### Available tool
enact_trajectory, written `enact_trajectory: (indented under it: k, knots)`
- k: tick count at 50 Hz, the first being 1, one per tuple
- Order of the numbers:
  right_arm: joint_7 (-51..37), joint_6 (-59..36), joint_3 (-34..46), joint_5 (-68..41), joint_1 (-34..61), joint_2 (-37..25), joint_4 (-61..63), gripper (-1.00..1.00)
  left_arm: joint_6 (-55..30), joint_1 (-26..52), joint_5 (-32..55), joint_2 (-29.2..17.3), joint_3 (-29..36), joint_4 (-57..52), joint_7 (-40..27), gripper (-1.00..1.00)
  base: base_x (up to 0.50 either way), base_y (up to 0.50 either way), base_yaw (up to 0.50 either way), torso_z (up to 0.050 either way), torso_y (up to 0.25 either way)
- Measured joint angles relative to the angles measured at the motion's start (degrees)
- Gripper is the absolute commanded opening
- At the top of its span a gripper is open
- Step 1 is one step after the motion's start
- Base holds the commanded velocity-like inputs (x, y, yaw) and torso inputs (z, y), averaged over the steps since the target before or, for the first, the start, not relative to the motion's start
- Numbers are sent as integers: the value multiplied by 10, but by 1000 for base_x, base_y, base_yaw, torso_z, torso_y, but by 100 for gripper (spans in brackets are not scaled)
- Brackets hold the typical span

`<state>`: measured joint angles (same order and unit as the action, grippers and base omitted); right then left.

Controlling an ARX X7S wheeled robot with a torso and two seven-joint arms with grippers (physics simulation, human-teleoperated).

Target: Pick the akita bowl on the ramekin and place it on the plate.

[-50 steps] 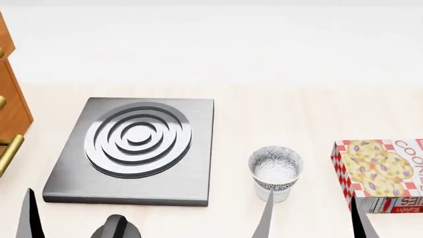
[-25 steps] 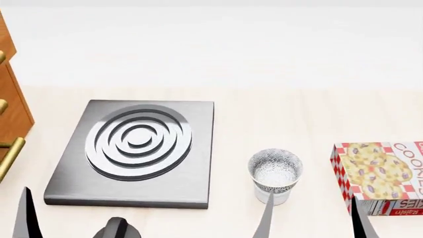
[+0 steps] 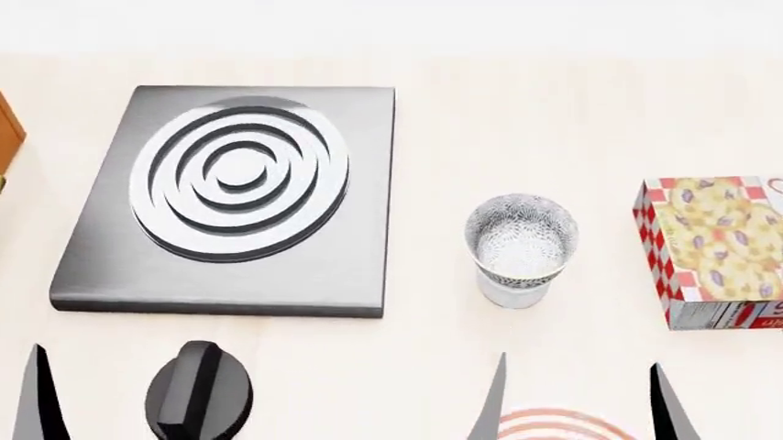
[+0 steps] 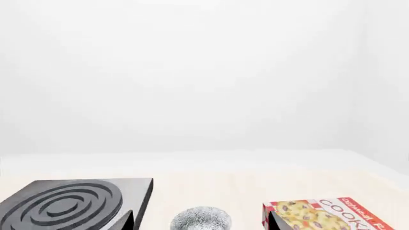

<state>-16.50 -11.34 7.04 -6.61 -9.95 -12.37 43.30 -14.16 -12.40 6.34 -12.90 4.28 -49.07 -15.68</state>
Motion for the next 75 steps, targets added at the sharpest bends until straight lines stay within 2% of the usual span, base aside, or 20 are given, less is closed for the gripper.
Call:
enact_trajectory:
  k: [7,16,19,27,33,39,48,58,75]
  knots:
    - [-2,3,2,0,-1,-2,-3,100,2,0,1,-2,1,0,-3,100,0,0,0,0,-250]
    - [-6,-7,-3,-11,8,-13,5,100,-18,6,-11,-3,9,-1,-15,100,0,0,0,0,0]
    - [19,-74,-37,-75,72,-39,45,100,-23,9,-7,-2,9,2,-17,100,0,0,0,0,0]
    - [80,-351,-61,-227,278,-127,95,100,-32,15,4,-3,7,10,-22,100,0,0,0,0,0]
    - [123,-499,-43,-304,423,-176,91,100,-37,17,11,-5,7,13,-26,100,0,0,0,0,0]
    - [174,-573,20,-330,541,-222,50,100,-40,18,17,-7,7,16,-29,100,0,0,0,0,0]
    - [258,-573,149,-293,668,-275,-55,100,-44,21,23,-11,10,21,-33,100,0,0,0,0,0]
    - [338,-526,290,-211,769,-300,-177,100,-43,24,26,-16,17,28,-37,100,0,0,0,0,0]
    - [440,-447,463,-108,848,-314,-308,100,-45,27,30,-22,22,34,-45,100,0,0,0,0,0]
